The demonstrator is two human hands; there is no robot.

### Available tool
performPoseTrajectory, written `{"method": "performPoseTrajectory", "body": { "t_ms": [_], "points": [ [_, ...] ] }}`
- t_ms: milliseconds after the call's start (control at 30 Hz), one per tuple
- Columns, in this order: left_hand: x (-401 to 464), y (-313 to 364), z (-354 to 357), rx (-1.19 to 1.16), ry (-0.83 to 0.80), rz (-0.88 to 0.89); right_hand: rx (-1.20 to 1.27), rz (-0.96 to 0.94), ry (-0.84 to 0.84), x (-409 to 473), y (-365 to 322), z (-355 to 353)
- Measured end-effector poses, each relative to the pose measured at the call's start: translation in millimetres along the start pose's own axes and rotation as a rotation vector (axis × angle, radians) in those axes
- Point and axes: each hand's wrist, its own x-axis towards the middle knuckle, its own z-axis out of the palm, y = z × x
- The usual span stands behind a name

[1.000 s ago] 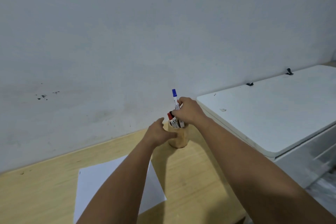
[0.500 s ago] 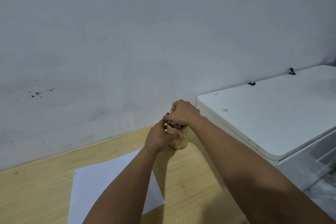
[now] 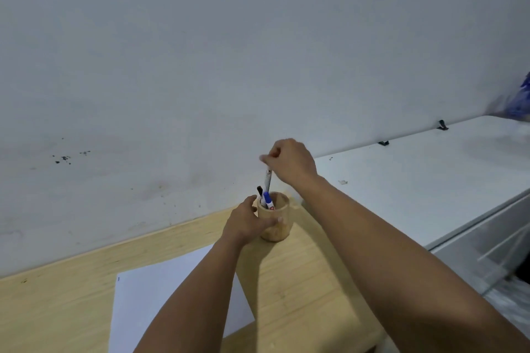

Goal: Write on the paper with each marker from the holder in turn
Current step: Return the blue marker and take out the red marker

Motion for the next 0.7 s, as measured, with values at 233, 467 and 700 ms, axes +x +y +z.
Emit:
{"method": "performPoseTrajectory", "body": {
  "t_ms": [233,467,700],
  "points": [
    [-49,13,-70,0.084,0.065,-0.003,0.632,-0.088,0.247,-16,-43,-32],
    [-129,-22,-157,0.158,0.29,-0.047,0.641,0.075,-0.281,-94,-80,35],
    [-190,-81,-210,0.026,0.445,-0.124,0.566,-0.176,-0.756,-158,-127,97]
  ]
}}
